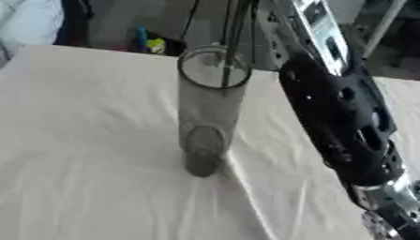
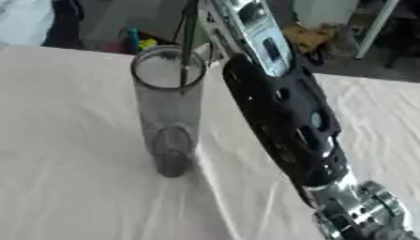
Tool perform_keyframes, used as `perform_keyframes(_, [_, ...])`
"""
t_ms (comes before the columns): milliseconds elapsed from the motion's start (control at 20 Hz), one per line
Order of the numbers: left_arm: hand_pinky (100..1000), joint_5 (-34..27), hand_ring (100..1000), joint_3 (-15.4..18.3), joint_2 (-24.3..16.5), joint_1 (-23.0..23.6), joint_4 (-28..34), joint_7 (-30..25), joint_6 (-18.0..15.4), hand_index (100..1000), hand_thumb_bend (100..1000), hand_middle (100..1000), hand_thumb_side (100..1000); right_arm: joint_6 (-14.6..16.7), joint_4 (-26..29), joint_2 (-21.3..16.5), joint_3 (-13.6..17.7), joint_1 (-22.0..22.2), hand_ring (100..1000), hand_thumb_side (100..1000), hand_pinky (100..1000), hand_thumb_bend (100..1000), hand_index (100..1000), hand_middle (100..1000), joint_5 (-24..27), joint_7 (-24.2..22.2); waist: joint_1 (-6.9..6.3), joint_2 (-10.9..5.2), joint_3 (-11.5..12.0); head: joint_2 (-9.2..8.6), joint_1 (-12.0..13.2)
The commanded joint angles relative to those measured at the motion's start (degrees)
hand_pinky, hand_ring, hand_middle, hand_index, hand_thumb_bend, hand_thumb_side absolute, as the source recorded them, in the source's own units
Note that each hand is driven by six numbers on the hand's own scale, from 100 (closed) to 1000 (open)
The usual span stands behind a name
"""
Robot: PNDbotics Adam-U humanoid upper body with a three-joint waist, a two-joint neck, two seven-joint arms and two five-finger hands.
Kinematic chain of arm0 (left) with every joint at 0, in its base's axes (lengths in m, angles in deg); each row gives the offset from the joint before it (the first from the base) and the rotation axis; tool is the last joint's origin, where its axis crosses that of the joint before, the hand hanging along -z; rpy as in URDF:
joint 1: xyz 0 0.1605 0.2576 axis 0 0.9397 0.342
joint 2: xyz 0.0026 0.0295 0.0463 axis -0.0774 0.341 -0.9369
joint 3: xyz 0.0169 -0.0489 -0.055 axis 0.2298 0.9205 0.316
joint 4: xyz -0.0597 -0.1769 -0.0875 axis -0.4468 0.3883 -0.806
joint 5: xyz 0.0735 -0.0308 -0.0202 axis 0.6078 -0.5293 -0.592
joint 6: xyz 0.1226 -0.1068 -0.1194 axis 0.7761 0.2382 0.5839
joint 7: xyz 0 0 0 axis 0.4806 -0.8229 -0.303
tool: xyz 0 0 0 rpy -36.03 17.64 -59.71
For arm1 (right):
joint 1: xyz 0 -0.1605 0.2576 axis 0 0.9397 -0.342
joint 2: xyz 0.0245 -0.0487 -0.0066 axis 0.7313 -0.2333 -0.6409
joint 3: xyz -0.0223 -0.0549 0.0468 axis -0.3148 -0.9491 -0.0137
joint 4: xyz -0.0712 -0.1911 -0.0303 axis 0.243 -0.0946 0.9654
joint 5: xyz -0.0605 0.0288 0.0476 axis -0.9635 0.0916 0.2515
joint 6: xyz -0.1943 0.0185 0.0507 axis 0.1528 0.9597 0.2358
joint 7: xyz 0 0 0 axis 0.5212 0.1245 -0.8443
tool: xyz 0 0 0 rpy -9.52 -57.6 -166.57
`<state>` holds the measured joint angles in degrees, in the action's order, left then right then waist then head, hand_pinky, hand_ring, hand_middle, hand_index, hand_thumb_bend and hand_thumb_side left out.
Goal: Arrange flowers into the vase.
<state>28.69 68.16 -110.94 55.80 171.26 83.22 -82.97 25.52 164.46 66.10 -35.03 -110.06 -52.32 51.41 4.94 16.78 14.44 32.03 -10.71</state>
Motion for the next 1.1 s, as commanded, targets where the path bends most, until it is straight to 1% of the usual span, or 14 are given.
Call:
perform_keyframes(50, [732, -0.2, 850, 0.0, -0.7, -0.7, 1.0, -0.2, 0.0, 961, 100, 904, 1000, 1.3, -0.3, -1.0, 0.6, -1.1, 100, 845, 100, 203, 100, 100, -2.2, -0.4, 0.47, -0.14, 0.1, -0.73, 0.0])
perform_keyframes(100, [732, -0.2, 850, 0.0, -0.7, -0.7, 1.0, -0.3, 0.0, 961, 100, 904, 1000, 1.7, -0.6, -1.1, 0.7, -1.1, 100, 845, 100, 200, 100, 100, -2.8, -0.5, 0.49, -0.12, 0.1, -0.75, 0.0])
perform_keyframes(300, [733, -0.2, 850, 0.0, -0.7, -0.8, 1.0, -0.3, 0.0, 961, 100, 904, 1000, 2.7, -1.6, -1.5, 0.5, -1.1, 149, 853, 100, 199, 100, 100, -5.6, -1.3, 0.53, -0.09, 0.2, -0.75, 0.1])
perform_keyframes(400, [732, -0.2, 850, 0.0, -0.7, -0.8, 1.0, -0.3, 0.0, 961, 100, 904, 1000, 2.8, -2.1, -1.8, 0.4, -1.1, 168, 858, 100, 197, 108, 100, -7.2, -1.8, 0.54, -0.10, 0.1, -0.70, 0.1])
perform_keyframes(550, [732, -0.3, 850, 0.0, -0.7, -0.8, 1.0, -0.3, 0.0, 961, 100, 904, 1000, 2.3, -2.8, -2.0, 0.5, -1.1, 220, 864, 100, 193, 135, 103, -8.8, -2.2, 0.56, -0.12, 0.1, -0.67, 0.2])
perform_keyframes(700, [732, -0.3, 850, 0.0, -0.7, -0.8, 1.0, -0.3, 0.0, 961, 100, 904, 1000, 1.8, -3.2, -2.5, 0.5, -0.9, 275, 860, 100, 181, 165, 160, -10.4, -2.4, 0.55, -0.19, 0.0, -0.70, 0.3])
perform_keyframes(850, [733, -0.3, 850, 0.1, -0.8, -0.8, 1.0, -0.3, 0.0, 961, 100, 904, 1000, 1.5, -3.5, -3.1, 0.2, -0.8, 288, 861, 100, 179, 177, 180, -12.6, -2.9, 0.54, -0.29, 0.0, -0.77, 0.4])
perform_keyframes(950, [733, -0.3, 850, 0.1, -0.8, -0.8, 1.0, -0.4, 0.0, 961, 100, 904, 1000, 1.2, -3.9, -3.3, 0.2, -0.7, 289, 862, 100, 178, 178, 181, -13.4, -3.3, 0.54, -0.33, 0.0, -0.78, 0.4])
perform_keyframes(1100, [733, -0.3, 851, 0.1, -0.8, -0.7, 1.0, -0.3, 0.0, 961, 100, 905, 1000, 1.2, -4.1, -3.5, 0.3, -0.6, 310, 860, 106, 168, 197, 209, -14.2, -3.4, 0.49, -0.34, -0.1, -0.88, 0.5])
